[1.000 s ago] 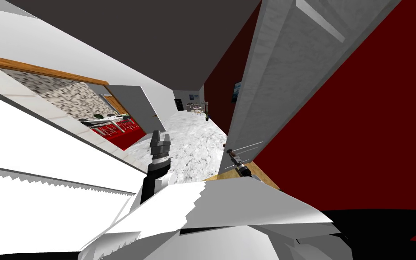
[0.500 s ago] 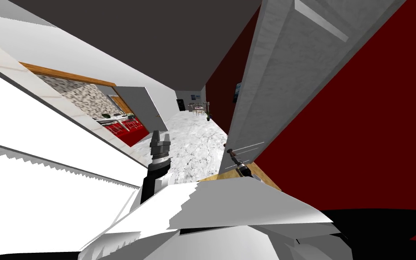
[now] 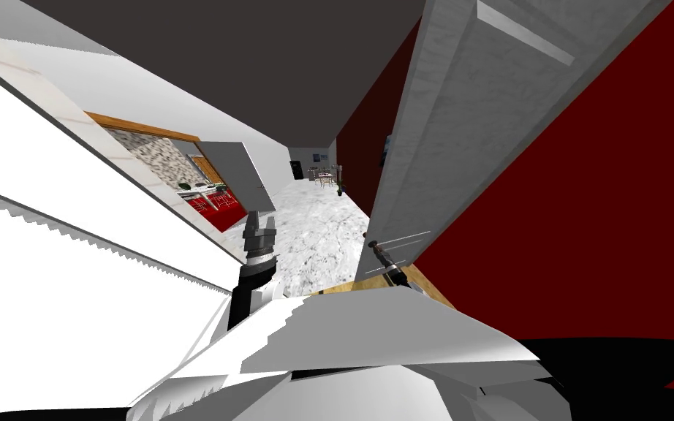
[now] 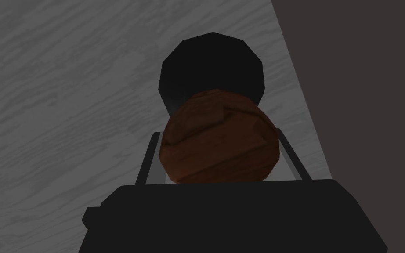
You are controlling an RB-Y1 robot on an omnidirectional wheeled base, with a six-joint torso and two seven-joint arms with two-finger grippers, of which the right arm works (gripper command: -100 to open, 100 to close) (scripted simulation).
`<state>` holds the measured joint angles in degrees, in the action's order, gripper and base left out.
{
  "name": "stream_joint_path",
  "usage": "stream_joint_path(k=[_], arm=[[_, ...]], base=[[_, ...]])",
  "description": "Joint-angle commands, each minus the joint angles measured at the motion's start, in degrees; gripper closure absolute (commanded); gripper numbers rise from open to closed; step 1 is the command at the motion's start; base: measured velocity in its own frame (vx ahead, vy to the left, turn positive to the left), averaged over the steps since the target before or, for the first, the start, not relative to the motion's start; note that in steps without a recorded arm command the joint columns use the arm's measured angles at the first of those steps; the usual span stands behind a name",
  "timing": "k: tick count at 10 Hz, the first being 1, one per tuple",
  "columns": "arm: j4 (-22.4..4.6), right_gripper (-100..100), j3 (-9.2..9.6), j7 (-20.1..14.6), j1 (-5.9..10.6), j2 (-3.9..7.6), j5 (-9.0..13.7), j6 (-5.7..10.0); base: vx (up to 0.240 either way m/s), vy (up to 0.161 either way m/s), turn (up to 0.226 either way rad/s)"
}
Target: Pull the door open
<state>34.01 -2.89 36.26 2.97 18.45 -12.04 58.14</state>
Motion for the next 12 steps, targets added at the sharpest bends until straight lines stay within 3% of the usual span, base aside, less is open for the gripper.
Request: stream_joint_path(k=[1, 12], arm=[[0.69, 100, 0.72, -1.62, -0.69, -0.92, -0.12, -0.44], [-0.26, 100, -0.02, -17.54, 0.27, -1.36, 3.85, -1.48]], base=[[-0.030, -0.016, 0.053], [-0.045, -0.025, 0.081]])
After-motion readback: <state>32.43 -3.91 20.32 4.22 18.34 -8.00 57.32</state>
